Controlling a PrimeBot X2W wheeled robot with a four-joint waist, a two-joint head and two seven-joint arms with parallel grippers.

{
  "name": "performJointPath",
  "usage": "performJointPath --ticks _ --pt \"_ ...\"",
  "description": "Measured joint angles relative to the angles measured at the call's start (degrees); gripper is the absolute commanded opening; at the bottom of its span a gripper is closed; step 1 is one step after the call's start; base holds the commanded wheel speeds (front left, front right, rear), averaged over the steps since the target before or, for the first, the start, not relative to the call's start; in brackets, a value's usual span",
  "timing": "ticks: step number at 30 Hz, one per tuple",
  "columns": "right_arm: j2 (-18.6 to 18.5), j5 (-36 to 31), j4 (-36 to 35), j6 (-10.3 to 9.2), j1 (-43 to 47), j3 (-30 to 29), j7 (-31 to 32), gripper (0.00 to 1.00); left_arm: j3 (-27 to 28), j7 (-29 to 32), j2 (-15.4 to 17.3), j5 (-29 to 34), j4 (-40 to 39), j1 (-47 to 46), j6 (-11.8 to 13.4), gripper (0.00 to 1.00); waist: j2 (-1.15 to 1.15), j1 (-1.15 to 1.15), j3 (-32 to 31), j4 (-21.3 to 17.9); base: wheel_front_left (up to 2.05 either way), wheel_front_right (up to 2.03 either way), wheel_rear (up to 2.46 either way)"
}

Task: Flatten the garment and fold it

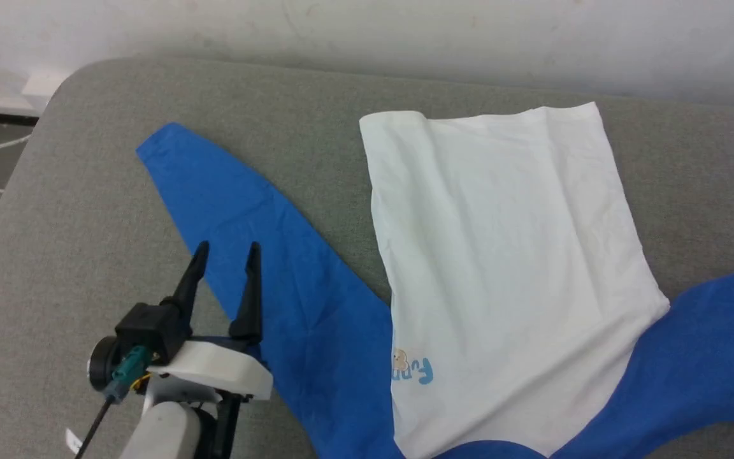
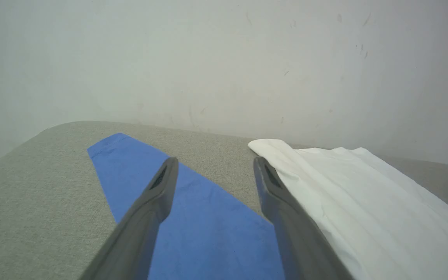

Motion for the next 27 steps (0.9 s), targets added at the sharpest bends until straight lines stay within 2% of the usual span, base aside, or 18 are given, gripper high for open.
performJointPath --ticks 6,9,13,16,18,27 --pt "5.34 6.10 -14.47 0.00 5.73 4.97 -8.06 1.00 2.56 5.94 2.79 -1.38 0.87 0.90 2.02 1.00 0.00 0.00 -1.47 -2.16 0.00 0.00 0.00" --pt "9.11 8.33 -21.06 0.00 9.88 6.12 -10.55 1.00 3.44 11.62 4.82 -2.34 2.09 0.87 2.42 1.00 0.00 0.00 -1.45 -3.50 0.00 0.00 0.00" --pt "13.51 8.59 -27.50 0.00 14.40 7.28 -12.51 1.00 3.56 23.14 7.43 -4.56 5.69 0.44 2.55 1.00 0.00 0.01 -0.64 -5.32 0.00 0.00 0.00" --pt "16.26 8.24 -30.14 0.00 16.59 7.87 -12.55 1.00 3.81 29.19 9.21 -5.03 6.97 -0.96 3.44 1.00 0.00 0.01 0.24 -6.60 0.00 0.00 0.00" --pt "17.41 8.24 -31.04 0.00 17.39 7.98 -12.32 1.00 4.31 30.77 10.05 -5.05 7.16 -2.22 4.15 1.00 0.00 0.01 0.84 -7.35 0.00 0.00 0.00" --pt "18.64 7.42 -32.76 0.00 17.75 7.81 -11.88 1.00 4.52 37.88 11.69 -5.98 9.90 -5.75 4.85 1.00 0.00 0.01 2.83 -9.18 0.00 0.00 0.00"
